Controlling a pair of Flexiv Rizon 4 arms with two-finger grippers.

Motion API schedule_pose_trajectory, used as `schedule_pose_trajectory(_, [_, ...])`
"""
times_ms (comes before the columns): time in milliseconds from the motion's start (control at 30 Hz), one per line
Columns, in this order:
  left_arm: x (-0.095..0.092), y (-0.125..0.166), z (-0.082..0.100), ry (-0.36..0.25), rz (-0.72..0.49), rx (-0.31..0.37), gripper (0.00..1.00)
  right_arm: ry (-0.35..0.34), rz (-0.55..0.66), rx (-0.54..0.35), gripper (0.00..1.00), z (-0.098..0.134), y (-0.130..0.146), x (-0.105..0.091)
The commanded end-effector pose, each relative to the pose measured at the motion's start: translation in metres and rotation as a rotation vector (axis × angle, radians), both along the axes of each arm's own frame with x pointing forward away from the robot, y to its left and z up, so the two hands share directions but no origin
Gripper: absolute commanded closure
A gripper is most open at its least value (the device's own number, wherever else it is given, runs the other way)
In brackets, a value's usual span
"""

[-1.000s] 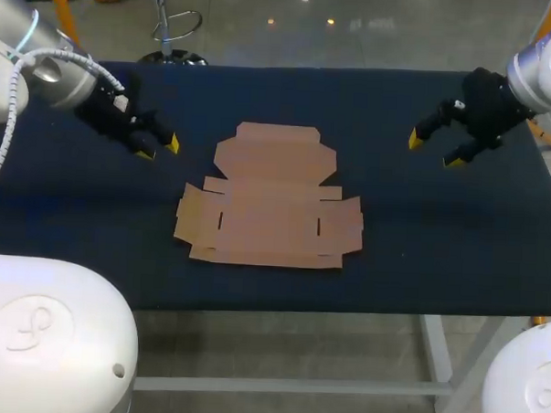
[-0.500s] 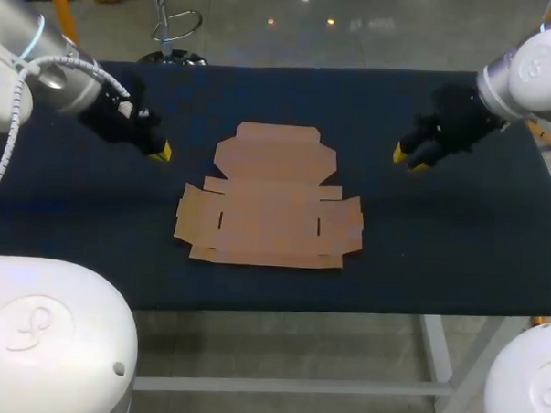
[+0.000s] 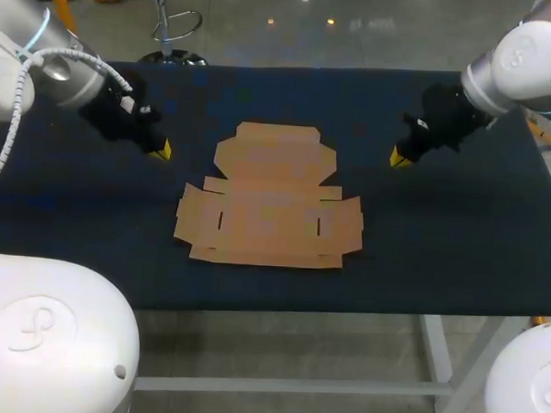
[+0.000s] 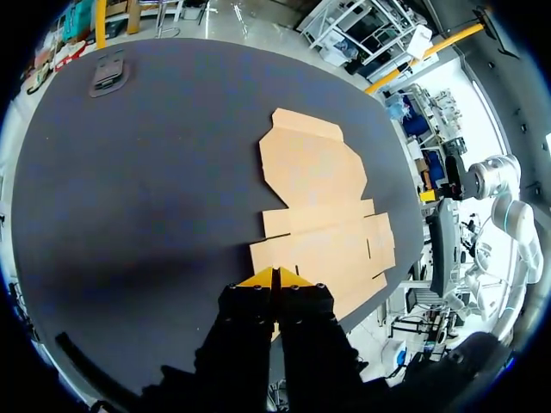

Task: Assemble the packaging by folding the flat box into shape, placing the metal phone stand inside, and closing the box properly

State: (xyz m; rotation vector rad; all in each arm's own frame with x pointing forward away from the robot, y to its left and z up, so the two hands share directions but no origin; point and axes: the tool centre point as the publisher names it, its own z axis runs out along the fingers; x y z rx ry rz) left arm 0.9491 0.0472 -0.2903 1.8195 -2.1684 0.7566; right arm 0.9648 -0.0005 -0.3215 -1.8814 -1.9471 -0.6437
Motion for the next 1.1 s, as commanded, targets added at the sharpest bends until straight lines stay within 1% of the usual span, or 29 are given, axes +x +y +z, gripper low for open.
schedule_pose_trajectory(33, [0.001,-0.001,0.001,0.005,0.0,0.005,1.0,0.009,0.007,0.003,1.0,0.001,-0.001,0.002])
schedule_pose_trajectory(233, [0.001,-0.001,0.001,0.005,0.0,0.005,1.0,0.009,0.007,0.003,1.0,0.001,-0.001,0.002])
schedule_pose_trajectory(300, [0.008,-0.006,0.001,0.001,-0.033,-0.002,1.0,0.009,0.007,0.003,1.0,0.001,-0.001,0.002])
schedule_pose_trajectory(433, [0.018,-0.014,-0.004,-0.013,-0.026,0.005,1.0,0.01,0.01,-0.007,1.0,-0.001,0.001,0.002])
schedule_pose_trajectory(533, [0.021,-0.018,-0.012,-0.019,-0.036,0.011,1.0,0.02,0.035,-0.019,1.0,-0.009,0.011,0.003])
schedule_pose_trajectory(700, [0.023,-0.024,-0.033,-0.021,-0.046,0.016,1.0,0.024,0.075,-0.017,1.0,-0.021,0.02,0.006])
schedule_pose_trajectory(733, [0.025,-0.024,-0.037,-0.021,-0.052,0.026,1.0,0.022,0.088,-0.014,1.0,-0.024,0.022,0.006])
schedule_pose_trajectory(967, [0.027,-0.028,-0.049,-0.047,-0.072,0.034,1.0,0.021,0.093,0.014,1.0,-0.037,0.025,0.004])
schedule_pose_trajectory(1000, [0.027,-0.029,-0.051,-0.053,-0.081,0.023,1.0,0.022,0.093,0.016,1.0,-0.038,0.025,0.005])
schedule_pose_trajectory(1100, [0.028,-0.033,-0.058,-0.056,-0.083,0.023,1.0,0.025,0.096,0.02,1.0,-0.043,0.026,0.005])
